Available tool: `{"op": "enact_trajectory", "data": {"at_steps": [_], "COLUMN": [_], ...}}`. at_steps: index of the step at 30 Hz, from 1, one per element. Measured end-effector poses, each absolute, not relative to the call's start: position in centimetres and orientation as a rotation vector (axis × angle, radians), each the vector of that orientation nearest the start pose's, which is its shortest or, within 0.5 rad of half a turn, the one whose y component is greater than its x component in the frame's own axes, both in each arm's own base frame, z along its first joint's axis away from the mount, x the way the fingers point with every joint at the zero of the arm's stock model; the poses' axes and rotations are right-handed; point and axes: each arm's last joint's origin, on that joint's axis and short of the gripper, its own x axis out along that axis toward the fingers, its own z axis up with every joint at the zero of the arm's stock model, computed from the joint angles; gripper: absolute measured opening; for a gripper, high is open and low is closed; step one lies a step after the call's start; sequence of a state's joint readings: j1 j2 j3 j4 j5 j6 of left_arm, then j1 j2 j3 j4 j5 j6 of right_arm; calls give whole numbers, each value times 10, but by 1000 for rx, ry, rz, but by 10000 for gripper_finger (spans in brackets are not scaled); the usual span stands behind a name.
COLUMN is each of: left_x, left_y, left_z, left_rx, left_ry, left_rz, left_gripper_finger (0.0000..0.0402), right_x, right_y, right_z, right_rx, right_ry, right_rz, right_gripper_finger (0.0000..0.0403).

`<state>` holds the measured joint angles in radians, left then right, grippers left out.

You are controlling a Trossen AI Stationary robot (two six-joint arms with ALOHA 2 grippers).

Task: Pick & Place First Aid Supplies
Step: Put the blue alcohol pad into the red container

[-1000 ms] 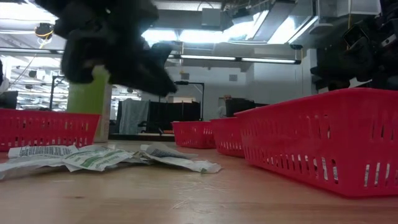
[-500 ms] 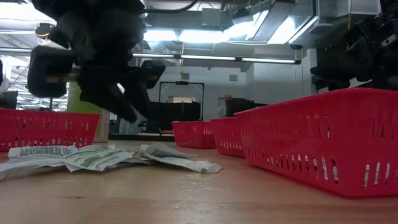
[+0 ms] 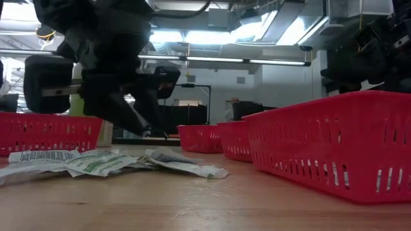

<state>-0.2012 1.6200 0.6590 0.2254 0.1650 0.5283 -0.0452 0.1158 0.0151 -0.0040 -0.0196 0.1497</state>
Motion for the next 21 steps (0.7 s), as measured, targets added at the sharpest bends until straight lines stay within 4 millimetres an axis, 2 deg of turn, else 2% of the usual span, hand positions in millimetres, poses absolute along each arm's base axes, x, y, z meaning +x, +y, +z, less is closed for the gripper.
{"op": "enact_trajectory", "data": {"at_steps": [7, 14, 21], "left_x": [293, 301, 306], "left_y": [-65, -54, -48], "left_z": [124, 108, 94], "left_rx": [497, 509, 467], "left_ry": [617, 648, 669], "left_rz": [-567, -453, -444], "left_gripper_finger": [116, 116, 115], "right_x": [104, 104, 104], "right_y": [-4, -4, -4], "right_z": [159, 159, 159], "right_rx": [153, 153, 153], "right_ry": [102, 102, 103], "right_rz": [-33, -34, -34], "right_gripper_finger": [126, 126, 126]}}
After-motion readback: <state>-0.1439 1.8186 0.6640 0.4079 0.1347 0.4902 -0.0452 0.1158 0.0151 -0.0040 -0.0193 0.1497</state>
